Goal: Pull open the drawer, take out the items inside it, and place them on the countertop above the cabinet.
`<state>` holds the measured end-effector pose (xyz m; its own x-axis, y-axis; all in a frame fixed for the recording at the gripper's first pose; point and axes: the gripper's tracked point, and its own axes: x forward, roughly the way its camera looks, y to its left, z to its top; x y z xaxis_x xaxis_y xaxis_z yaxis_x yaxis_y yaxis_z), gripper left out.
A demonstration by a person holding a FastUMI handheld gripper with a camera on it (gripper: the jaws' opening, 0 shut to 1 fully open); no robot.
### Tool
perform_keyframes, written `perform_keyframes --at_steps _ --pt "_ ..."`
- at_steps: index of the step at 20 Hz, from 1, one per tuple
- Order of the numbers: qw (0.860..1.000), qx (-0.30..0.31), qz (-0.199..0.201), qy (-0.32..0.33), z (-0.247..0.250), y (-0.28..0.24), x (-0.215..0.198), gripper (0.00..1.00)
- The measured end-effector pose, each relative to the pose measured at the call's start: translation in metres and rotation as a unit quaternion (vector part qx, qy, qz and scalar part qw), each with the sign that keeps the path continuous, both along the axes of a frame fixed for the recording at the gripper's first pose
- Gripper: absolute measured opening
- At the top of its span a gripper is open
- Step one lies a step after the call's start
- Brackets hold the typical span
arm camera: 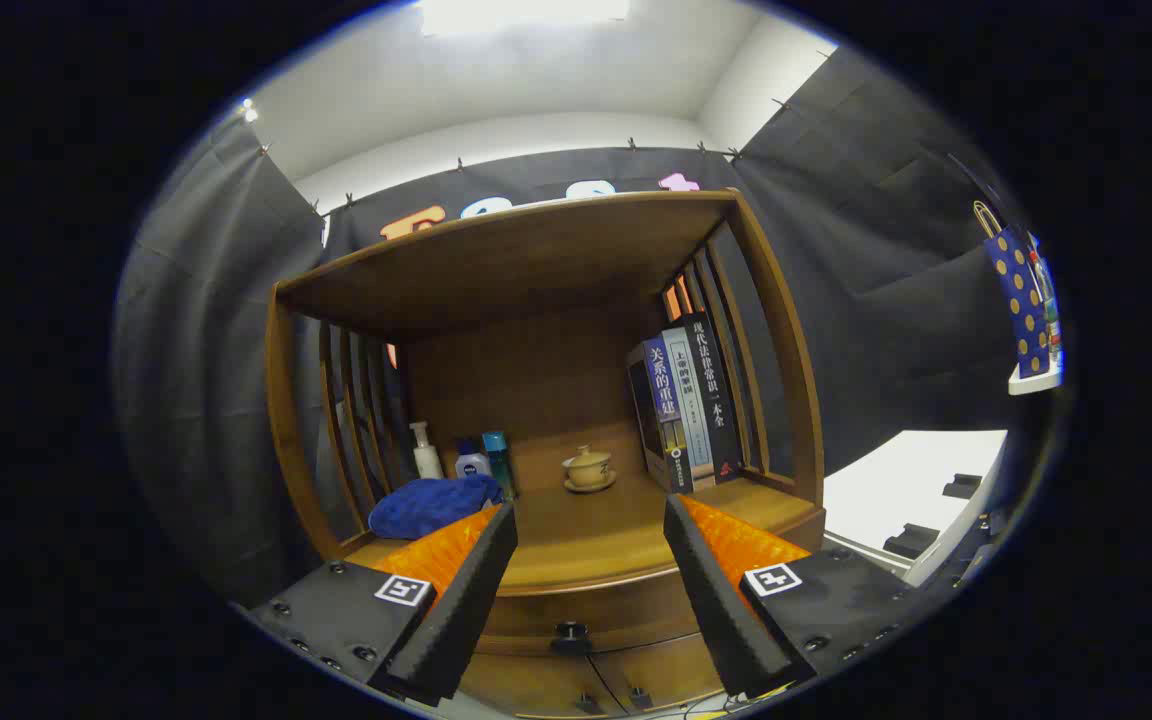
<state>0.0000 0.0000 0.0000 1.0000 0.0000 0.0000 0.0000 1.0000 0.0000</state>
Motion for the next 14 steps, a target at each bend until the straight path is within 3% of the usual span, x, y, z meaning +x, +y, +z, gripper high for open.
perform_keyframes --at_steps 4,10,14 --pt "1.0 0.015 0.007 -0.004 0.024 0.011 -0.02 0.98" --pt "0.992 -0.12 -0.008 -0.04 0.06 0.01 -0.039 0.98" --pt "0.993 -0.114 0.012 -0.041 0.055 0.027 -0.047 0.98"
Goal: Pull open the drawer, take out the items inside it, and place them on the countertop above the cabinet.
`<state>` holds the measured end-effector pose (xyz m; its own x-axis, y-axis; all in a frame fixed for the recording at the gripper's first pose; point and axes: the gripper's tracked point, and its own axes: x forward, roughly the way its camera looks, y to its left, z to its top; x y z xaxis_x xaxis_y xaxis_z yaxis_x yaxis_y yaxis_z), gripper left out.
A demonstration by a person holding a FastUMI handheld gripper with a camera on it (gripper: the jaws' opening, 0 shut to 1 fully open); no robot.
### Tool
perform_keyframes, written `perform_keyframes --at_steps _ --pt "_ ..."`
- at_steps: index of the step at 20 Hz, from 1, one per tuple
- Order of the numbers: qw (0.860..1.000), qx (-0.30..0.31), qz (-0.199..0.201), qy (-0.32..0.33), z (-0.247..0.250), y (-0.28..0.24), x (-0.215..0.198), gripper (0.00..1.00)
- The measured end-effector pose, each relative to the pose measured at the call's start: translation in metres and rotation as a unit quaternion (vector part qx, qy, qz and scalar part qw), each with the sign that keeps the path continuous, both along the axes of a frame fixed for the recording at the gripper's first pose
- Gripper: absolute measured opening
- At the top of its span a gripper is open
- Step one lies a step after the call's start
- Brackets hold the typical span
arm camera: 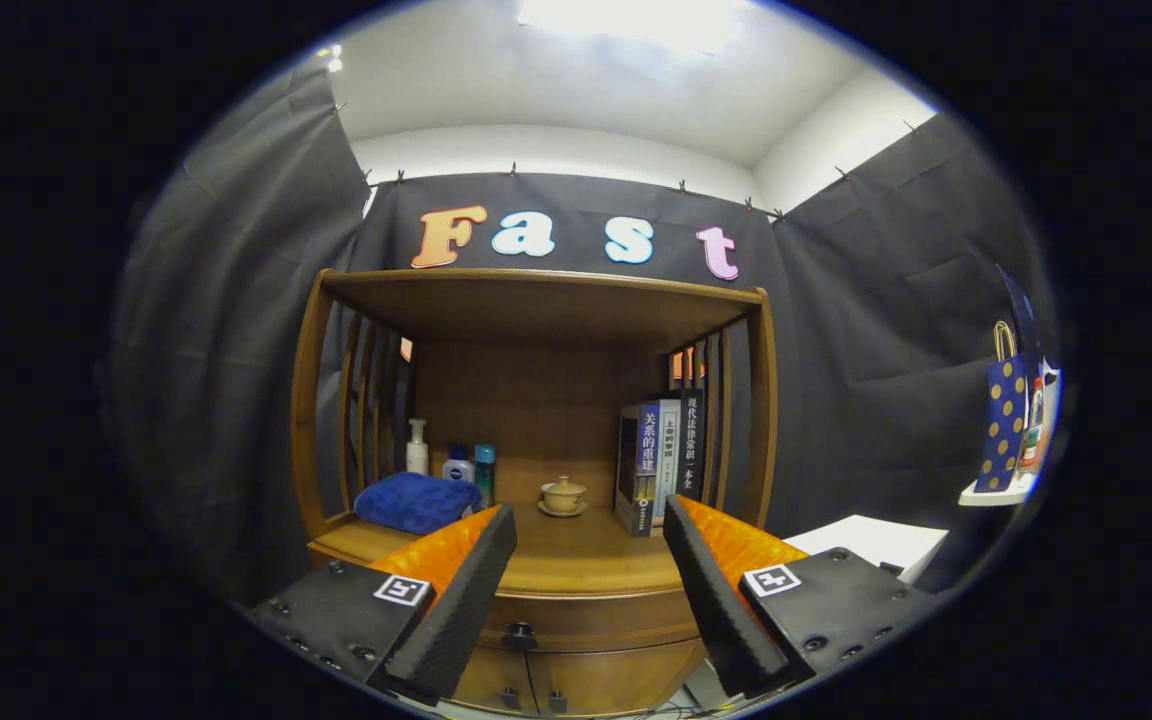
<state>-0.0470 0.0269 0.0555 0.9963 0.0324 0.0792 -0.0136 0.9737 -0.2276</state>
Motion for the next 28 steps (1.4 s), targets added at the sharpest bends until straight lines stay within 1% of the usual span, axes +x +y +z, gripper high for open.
perform_keyframes --at_steps 2,4,10,14,15,17,19,23,25,28 --pt "0.999 0.029 0.015 0.014 -0.009 0.009 0.001 0.98" --pt "0.999 0.046 0.02 0.02 -0.011 0.009 0.001 0.98" --pt "0.998 0.044 0.026 0.025 -0.021 0.012 0.002 0.98" --pt "0.996 0.078 0.041 0.027 -0.039 0.017 0.005 0.98" --pt "0.995 0.085 0.042 0.024 -0.044 0.017 0.007 0.98" --pt "0.996 0.087 0.03 0.011 -0.058 0.013 0.015 0.98" --pt "0.997 0.079 0.019 0.009 -0.083 0.013 0.022 0.98" --pt "0.997 0.055 0.034 0.039 -0.149 0.032 0.048 0.98" --pt "0.997 0.052 0.035 0.053 -0.174 0.032 0.063 0.99" --pt "0.995 0.05 0.024 0.083 -0.212 0.018 0.078 0.99"
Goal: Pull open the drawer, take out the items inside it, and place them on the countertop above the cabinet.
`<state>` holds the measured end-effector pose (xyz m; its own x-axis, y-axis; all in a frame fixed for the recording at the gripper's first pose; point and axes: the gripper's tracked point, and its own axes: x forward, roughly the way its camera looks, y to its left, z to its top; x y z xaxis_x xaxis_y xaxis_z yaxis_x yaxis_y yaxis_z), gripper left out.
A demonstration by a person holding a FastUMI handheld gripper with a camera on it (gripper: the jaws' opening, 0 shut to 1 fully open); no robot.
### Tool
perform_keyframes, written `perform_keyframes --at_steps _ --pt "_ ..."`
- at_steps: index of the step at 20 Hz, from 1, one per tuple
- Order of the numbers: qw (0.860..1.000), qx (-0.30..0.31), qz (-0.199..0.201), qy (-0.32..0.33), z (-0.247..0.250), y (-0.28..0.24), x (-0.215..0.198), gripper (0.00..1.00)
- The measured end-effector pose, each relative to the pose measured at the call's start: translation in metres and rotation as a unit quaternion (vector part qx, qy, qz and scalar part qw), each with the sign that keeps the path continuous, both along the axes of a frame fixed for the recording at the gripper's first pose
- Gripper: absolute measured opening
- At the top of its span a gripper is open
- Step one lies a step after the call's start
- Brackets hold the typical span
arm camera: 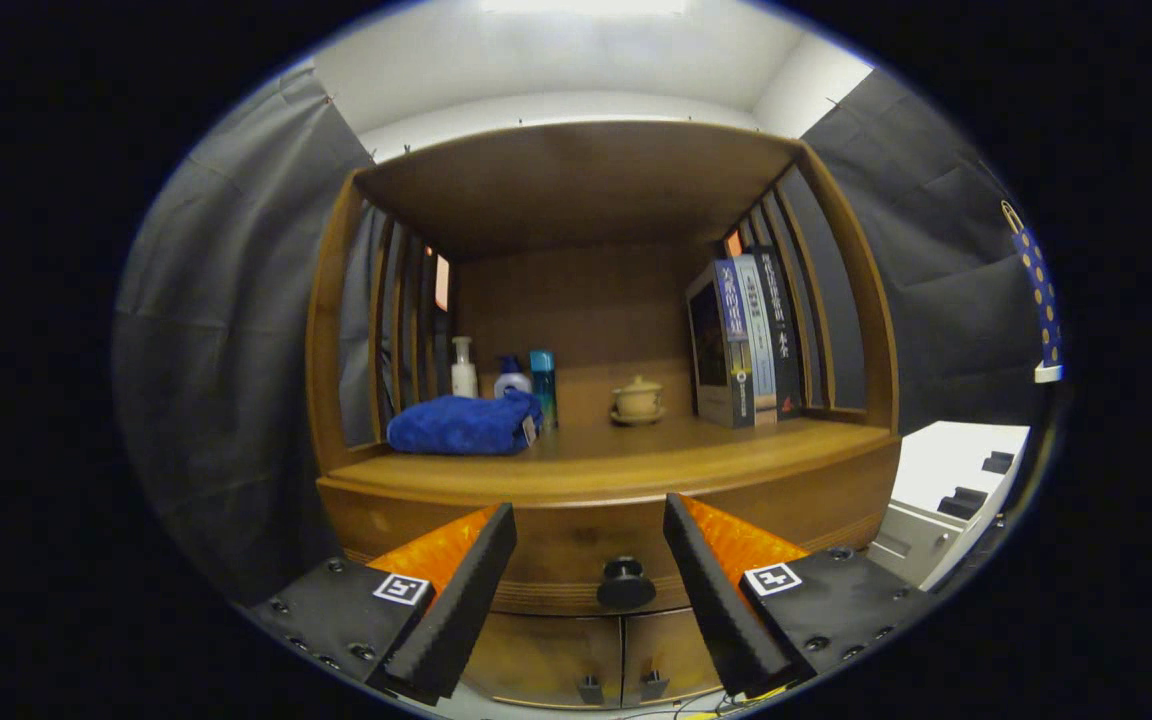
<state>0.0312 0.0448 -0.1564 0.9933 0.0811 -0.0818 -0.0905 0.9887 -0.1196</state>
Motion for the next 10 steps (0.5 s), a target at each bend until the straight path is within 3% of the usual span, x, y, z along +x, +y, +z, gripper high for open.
perform_keyframes --at_steps 3,10 --pt "1.0 0.008 -0.014 0.017 -0.018 -0.022 0.001 0.99" --pt "0.998 -0.008 0.002 0.059 -0.053 -0.021 0.026 0.98"
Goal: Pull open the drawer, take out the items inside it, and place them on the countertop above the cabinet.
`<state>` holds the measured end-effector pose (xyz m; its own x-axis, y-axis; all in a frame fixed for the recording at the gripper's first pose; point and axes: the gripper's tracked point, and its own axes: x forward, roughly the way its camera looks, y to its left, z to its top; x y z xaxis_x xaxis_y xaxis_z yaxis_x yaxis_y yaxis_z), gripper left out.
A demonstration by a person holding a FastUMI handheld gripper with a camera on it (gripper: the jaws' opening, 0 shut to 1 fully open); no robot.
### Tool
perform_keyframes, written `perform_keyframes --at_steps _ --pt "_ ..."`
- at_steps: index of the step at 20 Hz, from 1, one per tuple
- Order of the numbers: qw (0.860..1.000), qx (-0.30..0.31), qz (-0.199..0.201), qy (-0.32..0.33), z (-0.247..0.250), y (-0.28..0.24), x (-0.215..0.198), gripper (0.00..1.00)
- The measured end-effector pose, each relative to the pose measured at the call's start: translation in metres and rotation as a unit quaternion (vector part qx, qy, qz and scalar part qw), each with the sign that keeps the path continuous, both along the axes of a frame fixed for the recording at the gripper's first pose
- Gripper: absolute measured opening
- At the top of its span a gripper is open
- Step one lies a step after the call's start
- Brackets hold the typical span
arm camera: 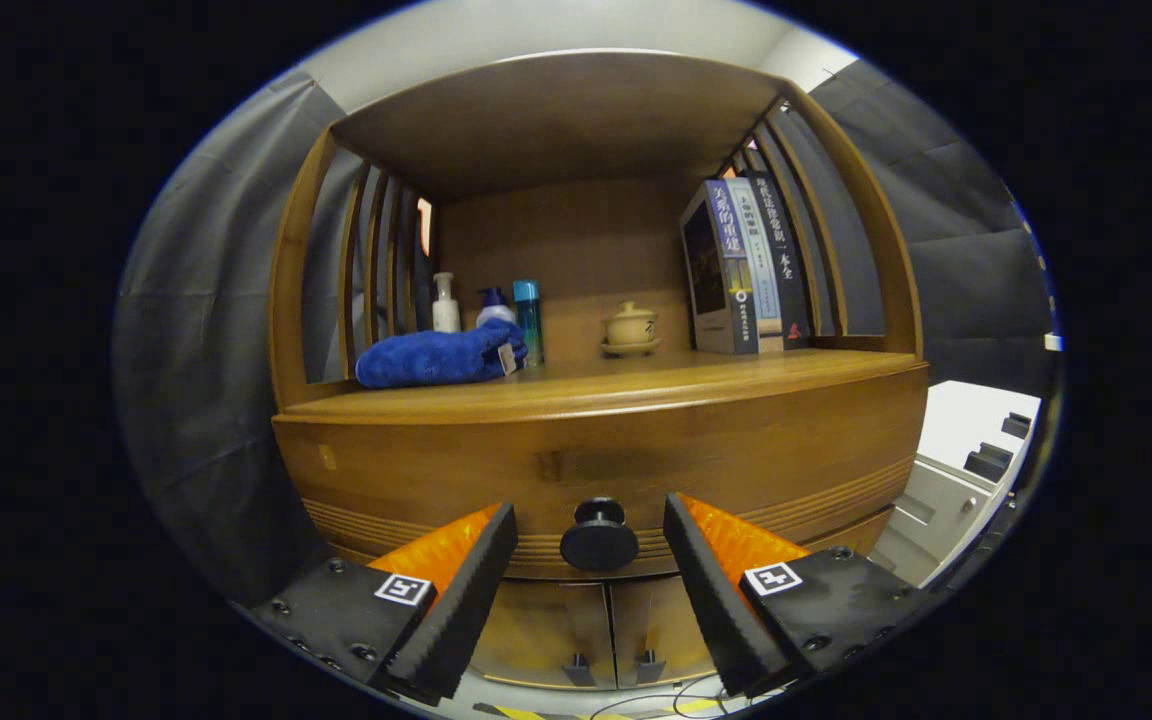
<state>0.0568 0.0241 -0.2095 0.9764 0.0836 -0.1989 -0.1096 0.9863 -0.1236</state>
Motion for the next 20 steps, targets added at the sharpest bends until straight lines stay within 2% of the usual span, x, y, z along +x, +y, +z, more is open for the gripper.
perform_keyframes --at_steps 4,8,12,13,15,17,20 --pt "1.0 -0.013 0.006 0.001 -0.008 0.005 0.006 0.95" --pt "0.999 -0.026 -0.022 0.008 -0.012 -0.01 0.012 0.75" --pt "0.999 0.016 -0.025 0.032 -0.017 -0.009 0.011 0.54" --pt "0.999 0.012 -0.025 0.035 -0.017 -0.009 0.009 0.54" --pt "0.999 -0.014 -0.023 0.035 -0.017 -0.011 0.009 0.46" --pt "0.999 -0.008 -0.03 0.042 -0.019 -0.012 0.005 0.4" --pt "0.998 0.013 -0.037 0.057 -0.017 -0.01 -0.011 0.4"
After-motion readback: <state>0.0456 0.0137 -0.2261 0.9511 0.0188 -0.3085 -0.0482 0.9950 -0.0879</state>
